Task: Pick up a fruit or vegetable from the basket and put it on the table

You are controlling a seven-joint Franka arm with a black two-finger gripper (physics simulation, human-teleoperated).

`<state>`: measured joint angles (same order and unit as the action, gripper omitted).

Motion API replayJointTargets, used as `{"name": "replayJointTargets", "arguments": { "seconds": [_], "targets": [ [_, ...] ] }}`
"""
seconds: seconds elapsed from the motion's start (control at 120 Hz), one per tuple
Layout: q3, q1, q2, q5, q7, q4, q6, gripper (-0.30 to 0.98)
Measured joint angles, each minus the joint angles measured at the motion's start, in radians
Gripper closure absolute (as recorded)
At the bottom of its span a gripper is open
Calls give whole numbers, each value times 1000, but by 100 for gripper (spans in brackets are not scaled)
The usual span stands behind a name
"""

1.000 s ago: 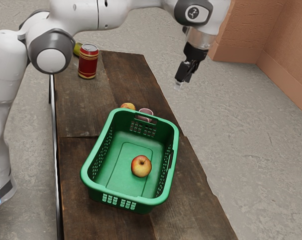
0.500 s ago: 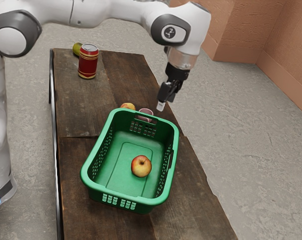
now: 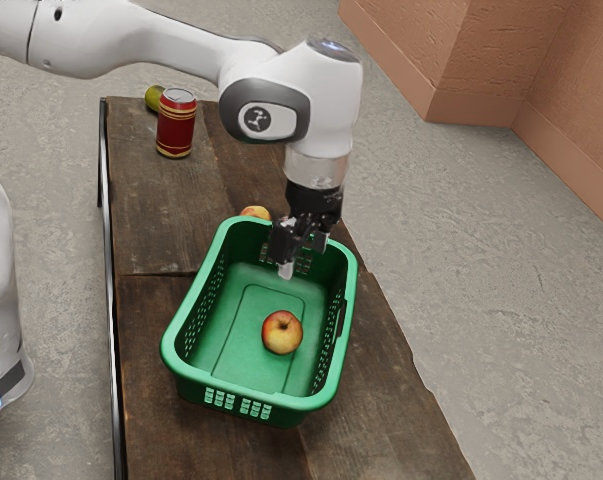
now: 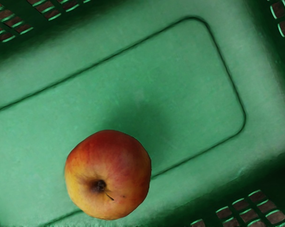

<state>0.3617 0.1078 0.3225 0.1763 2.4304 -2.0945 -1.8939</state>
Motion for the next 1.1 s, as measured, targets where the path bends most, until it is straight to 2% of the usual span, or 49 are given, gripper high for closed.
{"name": "replayJointTargets", "arguments": {
  "seconds": [0.133, 0.35, 0.45, 0.508, 0.692, 0.817, 0.917, 1.1],
  "targets": [
    [33, 46, 4, 11, -75, -22, -22, 0],
    [66, 77, -18, -48, -310, -24, -39, 0],
    [84, 54, 38, -60, -402, -24, -41, 0],
    [104, 41, 64, -92, -465, -25, -40, 0],
    [114, 76, 71, -152, -742, -29, -39, 0],
    [114, 82, 74, -164, -911, -36, -30, 0],
    [122, 113, 145, -164, -1029, -105, -26, 0],
    [132, 74, 173, -156, -1200, -151, -24, 0]
  ]
}}
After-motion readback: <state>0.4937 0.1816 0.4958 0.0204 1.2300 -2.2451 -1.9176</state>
